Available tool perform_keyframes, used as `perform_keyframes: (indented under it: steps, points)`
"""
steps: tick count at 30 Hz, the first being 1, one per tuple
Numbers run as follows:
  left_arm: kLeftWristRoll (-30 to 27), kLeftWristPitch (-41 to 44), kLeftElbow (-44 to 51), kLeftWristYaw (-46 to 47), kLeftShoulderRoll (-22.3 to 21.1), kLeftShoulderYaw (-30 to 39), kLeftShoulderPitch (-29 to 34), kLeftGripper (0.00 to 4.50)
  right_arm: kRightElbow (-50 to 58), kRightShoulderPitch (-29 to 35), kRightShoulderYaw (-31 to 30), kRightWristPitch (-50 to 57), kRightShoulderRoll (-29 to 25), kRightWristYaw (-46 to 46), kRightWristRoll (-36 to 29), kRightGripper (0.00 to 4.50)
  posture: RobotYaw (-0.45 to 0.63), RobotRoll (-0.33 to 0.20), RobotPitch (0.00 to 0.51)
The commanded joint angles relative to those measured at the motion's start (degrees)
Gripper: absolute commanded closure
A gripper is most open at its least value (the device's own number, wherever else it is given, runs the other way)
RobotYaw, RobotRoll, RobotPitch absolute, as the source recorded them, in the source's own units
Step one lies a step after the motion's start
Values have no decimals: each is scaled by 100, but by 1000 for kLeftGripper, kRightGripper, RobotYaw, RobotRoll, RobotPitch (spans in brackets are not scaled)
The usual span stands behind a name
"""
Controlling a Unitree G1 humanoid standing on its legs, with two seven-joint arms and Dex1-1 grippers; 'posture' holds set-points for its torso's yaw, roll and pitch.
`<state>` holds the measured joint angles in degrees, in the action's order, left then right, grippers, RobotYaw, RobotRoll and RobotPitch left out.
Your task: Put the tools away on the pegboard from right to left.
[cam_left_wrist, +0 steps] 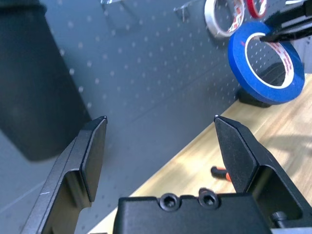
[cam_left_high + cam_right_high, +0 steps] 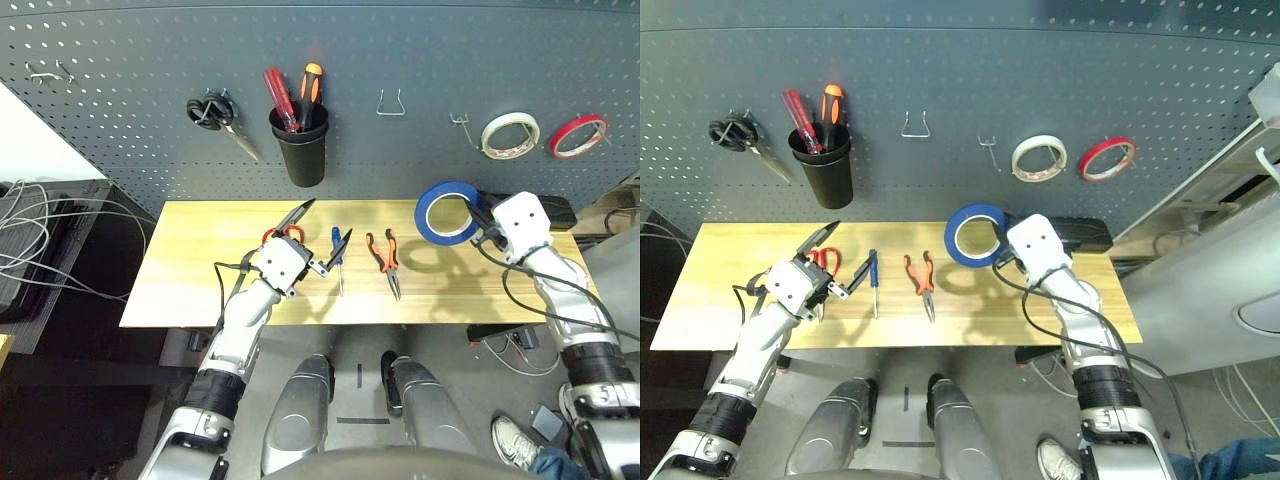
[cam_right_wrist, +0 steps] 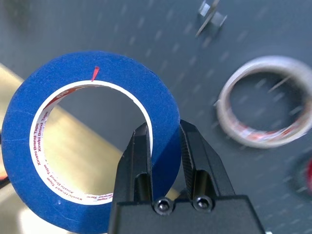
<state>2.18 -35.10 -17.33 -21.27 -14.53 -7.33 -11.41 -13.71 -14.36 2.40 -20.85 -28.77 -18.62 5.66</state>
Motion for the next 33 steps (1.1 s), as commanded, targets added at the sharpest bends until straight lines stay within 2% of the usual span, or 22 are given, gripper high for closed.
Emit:
perform_keyframes:
  steps: [1, 10, 16, 27, 33]
  points:
    - [62, -67, 66, -40, -10, -57, 0, 0, 322, 73, 327, -315, -123, 342, 112, 3772, 80, 0, 210]
    - [121, -163, 47, -107, -35, -131, -144, 0, 718, 23, 576, -426, -239, 595, 109, 3772, 65, 0, 209]
    - [100, -91, -4, -107, 25, -163, -233, 0, 348, -421, 556, -189, -84, 839, 186, 3772, 65, 0, 207]
    - [2, 217, 7, -533, 112, -482, -311, 0, -1745, -1748, 111, -346, 271, 1362, 660, 3772, 92, 0, 200]
    - [-37, 340, 96, -635, 143, -556, -283, 0, -2446, -2200, -15, -611, 397, 1560, 710, 3772, 105, 0, 198]
